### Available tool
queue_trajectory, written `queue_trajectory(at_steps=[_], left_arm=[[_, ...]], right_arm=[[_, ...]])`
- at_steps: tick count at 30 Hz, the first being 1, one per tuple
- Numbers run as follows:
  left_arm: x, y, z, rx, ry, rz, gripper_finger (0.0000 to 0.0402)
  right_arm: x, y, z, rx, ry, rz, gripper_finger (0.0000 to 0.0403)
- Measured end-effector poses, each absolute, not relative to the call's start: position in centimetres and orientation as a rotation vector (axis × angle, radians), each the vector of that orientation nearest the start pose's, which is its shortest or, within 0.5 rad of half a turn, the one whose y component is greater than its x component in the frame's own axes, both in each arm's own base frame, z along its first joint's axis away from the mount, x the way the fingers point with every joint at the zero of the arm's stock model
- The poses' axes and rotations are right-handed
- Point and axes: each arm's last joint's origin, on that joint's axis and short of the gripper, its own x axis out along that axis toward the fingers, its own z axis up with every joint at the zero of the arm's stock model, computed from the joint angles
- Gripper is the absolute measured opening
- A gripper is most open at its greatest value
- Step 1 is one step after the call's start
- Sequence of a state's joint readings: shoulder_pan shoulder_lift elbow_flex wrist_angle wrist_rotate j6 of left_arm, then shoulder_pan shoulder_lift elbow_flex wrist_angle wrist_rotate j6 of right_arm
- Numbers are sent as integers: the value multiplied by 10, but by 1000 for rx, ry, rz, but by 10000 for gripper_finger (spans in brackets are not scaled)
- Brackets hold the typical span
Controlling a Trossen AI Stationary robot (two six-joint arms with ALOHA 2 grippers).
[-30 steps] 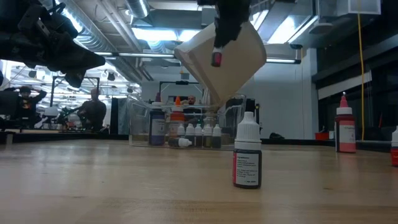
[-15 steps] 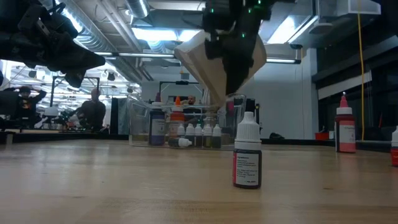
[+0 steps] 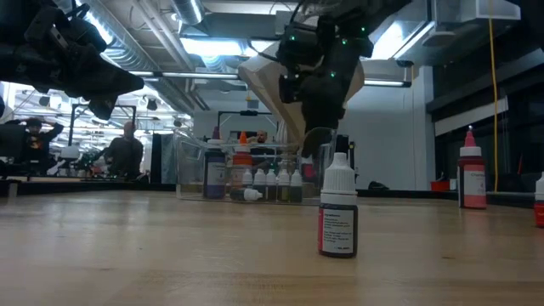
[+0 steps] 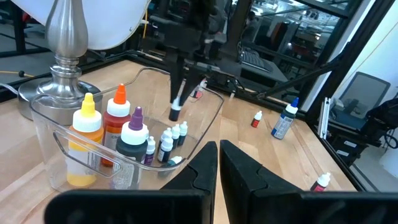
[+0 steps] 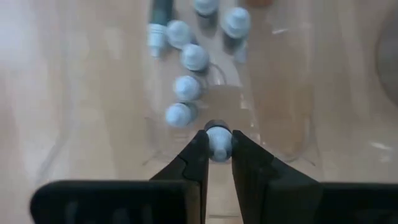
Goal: Pick & Place food coloring
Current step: Put the left small red food coloring bottle into the container
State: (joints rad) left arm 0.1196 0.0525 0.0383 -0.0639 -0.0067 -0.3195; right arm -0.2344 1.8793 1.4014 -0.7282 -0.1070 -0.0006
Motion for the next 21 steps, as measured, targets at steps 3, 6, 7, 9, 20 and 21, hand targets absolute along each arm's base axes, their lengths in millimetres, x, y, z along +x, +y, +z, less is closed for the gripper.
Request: queue_trajectory(at_steps=[3,6,7,9,20,21], left_arm=[[98,12,166,-323,57,138,15],[98,12,166,-323,57,138,15],[98,12,166,-323,57,138,15],[98,12,166,-323,57,138,15],[98,12,166,-323,57,138,15],[98,12,166,-323,57,138,15]], right_arm=[[368,-91,199,231,1179,-139,55],[368,-95,193,252,1187,-154,55],[369,-95,190,261,1193,-159,55],[370,-95,185,275,1206,-143,55],[372,-97,177,283,1223,-144,67],[372,-97,177,285,1223,-145,70]])
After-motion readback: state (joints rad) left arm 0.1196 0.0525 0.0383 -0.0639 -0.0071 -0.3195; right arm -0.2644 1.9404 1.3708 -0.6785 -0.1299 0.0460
